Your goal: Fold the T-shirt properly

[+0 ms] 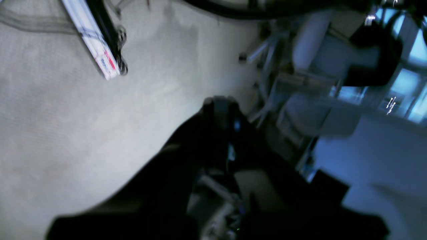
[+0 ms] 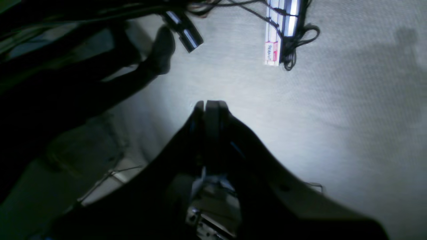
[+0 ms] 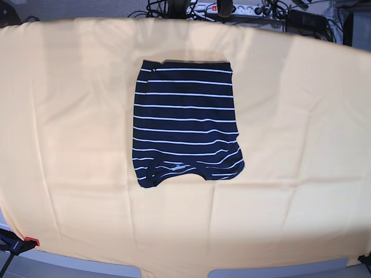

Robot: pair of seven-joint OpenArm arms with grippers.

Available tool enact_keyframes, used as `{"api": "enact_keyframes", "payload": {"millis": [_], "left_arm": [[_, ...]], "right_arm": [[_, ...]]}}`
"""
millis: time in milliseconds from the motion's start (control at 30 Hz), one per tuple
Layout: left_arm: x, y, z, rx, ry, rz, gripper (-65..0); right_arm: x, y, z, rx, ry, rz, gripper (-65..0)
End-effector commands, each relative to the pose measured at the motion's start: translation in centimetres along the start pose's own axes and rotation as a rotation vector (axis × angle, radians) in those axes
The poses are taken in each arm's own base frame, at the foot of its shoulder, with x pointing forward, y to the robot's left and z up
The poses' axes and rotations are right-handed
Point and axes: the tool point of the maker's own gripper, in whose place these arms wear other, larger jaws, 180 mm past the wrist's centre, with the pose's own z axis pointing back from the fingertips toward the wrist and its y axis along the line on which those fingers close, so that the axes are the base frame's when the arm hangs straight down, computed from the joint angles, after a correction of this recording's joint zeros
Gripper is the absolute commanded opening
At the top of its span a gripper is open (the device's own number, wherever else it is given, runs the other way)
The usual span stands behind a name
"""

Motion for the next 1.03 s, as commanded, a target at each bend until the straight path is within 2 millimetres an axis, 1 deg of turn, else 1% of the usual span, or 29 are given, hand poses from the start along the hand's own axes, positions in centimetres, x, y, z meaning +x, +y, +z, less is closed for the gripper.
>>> {"api": "enact_keyframes", "payload": {"millis": [0,100,167,267,333,433,500,567,633,700,767,833,867,900,1000], "left_arm": [[-0.6,0.9,-0.7,0.005,0.01,0.022,-65.0],[-0.5,4.7,-4.0,0.044,0.003,0.058,-65.0],[0.1,6.8,-6.1,0.063,-0.025,0.072,-65.0],[1.0,9.4,-9.2,0.105,-0.07,0.07,-65.0],[1.8,10.9,-11.0,0.147,-0.11,0.021,-65.0],[4.0,13.2,-13.0,0.238,-0.184,-0.058,-65.0],[5.1,15.0,-14.0,0.351,-0.198,-0.112,-65.0],[5.8,16.2,-15.0,0.46,-0.194,-0.153,-65.0],[5.9,16.7,-16.0,0.543,-0.191,-0.175,-65.0],[6.0,16.2,-17.2,0.568,-0.193,-0.202,-65.0],[5.7,14.8,-18.8,0.543,-0.189,-0.211,-65.0],[6.0,12.4,-21.1,0.484,-0.182,-0.237,-65.0],[6.2,12.1,-21.4,0.48,-0.177,-0.253,-65.0],[6.4,12.2,-21.4,0.495,-0.179,-0.254,-65.0],[7.2,13.2,-20.7,0.544,-0.234,-0.138,-65.0]], "right_arm": [[-0.6,-0.5,-0.7,-0.003,0.014,-0.003,-65.0],[-0.6,-2.3,-4.2,-0.021,0.034,0.008,-65.0],[0.0,-3.3,-6.3,-0.029,0.018,0.018,-65.0],[1.3,-4.7,-8.9,-0.046,-0.022,0.062,-65.0],[2.0,-5.4,-10.4,-0.062,-0.028,0.11,-65.0],[3.2,-8.7,-11.9,-0.225,-0.012,0.159,-65.0],[3.9,-10.8,-12.3,-0.35,0.009,0.199,-65.0],[4.7,-12.2,-12.4,-0.44,0.028,0.228,-65.0],[5.4,-12.3,-12.9,-0.465,0.034,0.25,-65.0],[6.3,-11.8,-13.4,-0.461,0.034,0.286,-65.0],[7.2,-11.2,-14.0,-0.461,0.031,0.318,-65.0],[7.6,-10.3,-14.7,-0.445,0.021,0.319,-65.0],[7.7,-9.9,-15.1,-0.435,0.018,0.317,-65.0],[7.7,-9.4,-15.4,-0.425,0.016,0.315,-65.0],[7.6,-8.1,-16.3,-0.392,0.013,0.311,-65.0]]}}
